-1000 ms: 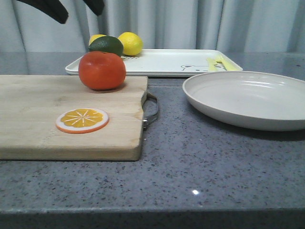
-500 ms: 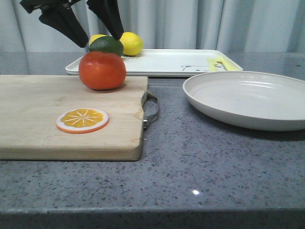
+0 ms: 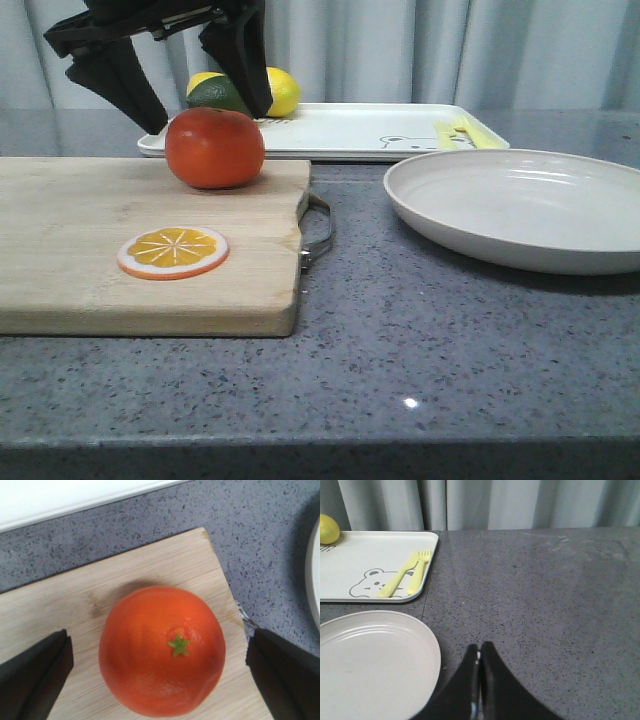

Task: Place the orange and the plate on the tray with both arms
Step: 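Lower the left gripper over the orange tangerine and close on it, then carry the tangerine with the left gripper onto the white plate and release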

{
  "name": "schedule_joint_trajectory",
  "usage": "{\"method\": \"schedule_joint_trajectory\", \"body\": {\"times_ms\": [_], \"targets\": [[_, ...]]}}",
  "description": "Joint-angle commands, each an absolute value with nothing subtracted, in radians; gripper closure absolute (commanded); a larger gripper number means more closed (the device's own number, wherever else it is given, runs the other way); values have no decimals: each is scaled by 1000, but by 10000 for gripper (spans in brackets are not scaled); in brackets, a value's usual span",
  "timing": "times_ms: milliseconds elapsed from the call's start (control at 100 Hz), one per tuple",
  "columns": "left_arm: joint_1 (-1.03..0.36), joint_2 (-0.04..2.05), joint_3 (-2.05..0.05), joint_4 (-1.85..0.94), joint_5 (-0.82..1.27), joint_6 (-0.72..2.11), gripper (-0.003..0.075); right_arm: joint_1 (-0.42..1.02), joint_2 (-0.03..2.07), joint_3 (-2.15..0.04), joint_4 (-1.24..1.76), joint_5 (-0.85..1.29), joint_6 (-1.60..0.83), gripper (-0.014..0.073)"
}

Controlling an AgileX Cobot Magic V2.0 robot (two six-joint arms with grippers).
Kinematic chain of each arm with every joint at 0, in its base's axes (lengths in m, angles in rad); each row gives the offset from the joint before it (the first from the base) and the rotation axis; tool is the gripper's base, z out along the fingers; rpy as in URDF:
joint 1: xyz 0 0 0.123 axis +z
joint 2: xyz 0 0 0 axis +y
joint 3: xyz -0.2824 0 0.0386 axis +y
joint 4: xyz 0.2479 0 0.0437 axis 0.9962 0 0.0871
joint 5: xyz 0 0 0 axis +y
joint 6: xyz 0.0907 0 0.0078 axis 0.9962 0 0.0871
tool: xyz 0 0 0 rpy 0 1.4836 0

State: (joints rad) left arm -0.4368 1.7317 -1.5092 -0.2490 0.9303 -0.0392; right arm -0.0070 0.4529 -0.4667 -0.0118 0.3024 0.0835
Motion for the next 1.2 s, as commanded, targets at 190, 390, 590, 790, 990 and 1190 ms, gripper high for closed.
{"method": "schedule_joint_trajectory", "body": {"times_ms": [190,390,590,790,990,1190], "targets": [[-447,1737,-1594,-274,905,-36,42,-11,464,-501,-19,226,78,650],[-449,1782,-1645,-272,964,-36,67,-11,464,-501,-19,226,78,650],[-449,1794,-1659,-272,975,-36,162,-11,464,-501,-19,226,78,650],[-449,1794,-1659,-272,989,-36,284,-11,464,-501,-19,226,78,650],[-449,1794,-1659,-281,993,-36,353,-11,464,-501,-19,226,78,650],[-449,1792,-1663,-385,975,-18,352,-11,464,-501,-19,226,78,650]]}}
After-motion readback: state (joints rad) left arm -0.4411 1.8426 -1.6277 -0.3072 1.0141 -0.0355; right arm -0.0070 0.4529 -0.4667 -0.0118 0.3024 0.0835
